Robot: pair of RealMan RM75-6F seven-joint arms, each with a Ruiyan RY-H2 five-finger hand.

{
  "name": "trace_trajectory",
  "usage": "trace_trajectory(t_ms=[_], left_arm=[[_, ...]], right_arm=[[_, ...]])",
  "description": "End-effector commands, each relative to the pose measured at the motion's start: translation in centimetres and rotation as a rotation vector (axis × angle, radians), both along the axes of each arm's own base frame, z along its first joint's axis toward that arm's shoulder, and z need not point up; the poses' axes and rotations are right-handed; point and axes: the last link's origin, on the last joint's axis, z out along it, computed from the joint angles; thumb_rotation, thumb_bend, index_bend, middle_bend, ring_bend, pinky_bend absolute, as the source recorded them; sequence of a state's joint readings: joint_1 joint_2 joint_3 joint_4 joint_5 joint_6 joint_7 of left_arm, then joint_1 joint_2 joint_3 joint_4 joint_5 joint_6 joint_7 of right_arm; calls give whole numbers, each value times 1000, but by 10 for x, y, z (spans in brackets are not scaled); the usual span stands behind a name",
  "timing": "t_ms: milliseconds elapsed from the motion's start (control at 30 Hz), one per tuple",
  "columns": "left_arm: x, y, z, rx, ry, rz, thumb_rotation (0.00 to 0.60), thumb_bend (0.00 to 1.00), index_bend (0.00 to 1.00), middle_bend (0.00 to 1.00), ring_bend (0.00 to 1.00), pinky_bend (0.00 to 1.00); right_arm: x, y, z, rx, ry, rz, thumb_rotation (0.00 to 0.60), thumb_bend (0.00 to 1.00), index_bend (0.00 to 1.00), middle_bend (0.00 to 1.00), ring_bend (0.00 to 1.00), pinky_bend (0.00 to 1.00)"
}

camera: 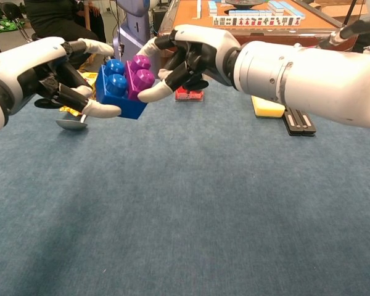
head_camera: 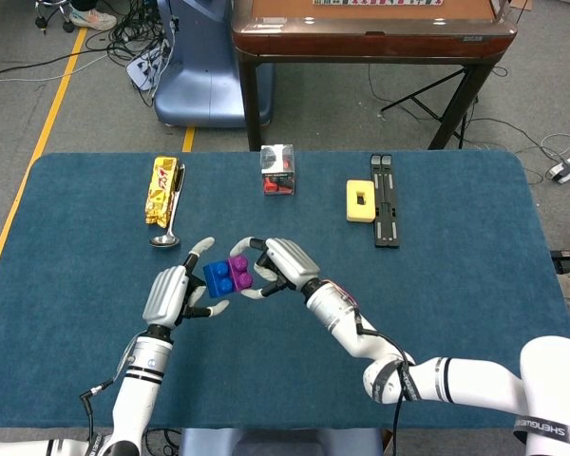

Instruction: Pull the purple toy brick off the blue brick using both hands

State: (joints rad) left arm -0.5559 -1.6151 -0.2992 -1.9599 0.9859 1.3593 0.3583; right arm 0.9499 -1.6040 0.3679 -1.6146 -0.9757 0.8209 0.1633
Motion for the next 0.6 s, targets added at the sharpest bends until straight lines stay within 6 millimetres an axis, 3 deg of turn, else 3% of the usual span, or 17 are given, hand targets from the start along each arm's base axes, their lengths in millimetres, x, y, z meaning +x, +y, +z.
trace_trajectory(t_ms=[33,267,600], left_arm=[[0,0,-1,3,-1,4,600,0,180,985,921,1000],[0,0,-2,13,-7,9,600,0,277,990,929,1000],[0,0,-3,33,-19,10,600,0,515,999,936,1000]], right_arm=[[0,0,-1,5,-6,0,600,479,616,1000,1000,1000],[0,1,-3,18,-15,-1,600,479,618,1000,1000,1000],[-1,1,-4,20,-20,-1,600,484,625,1000,1000,1000]])
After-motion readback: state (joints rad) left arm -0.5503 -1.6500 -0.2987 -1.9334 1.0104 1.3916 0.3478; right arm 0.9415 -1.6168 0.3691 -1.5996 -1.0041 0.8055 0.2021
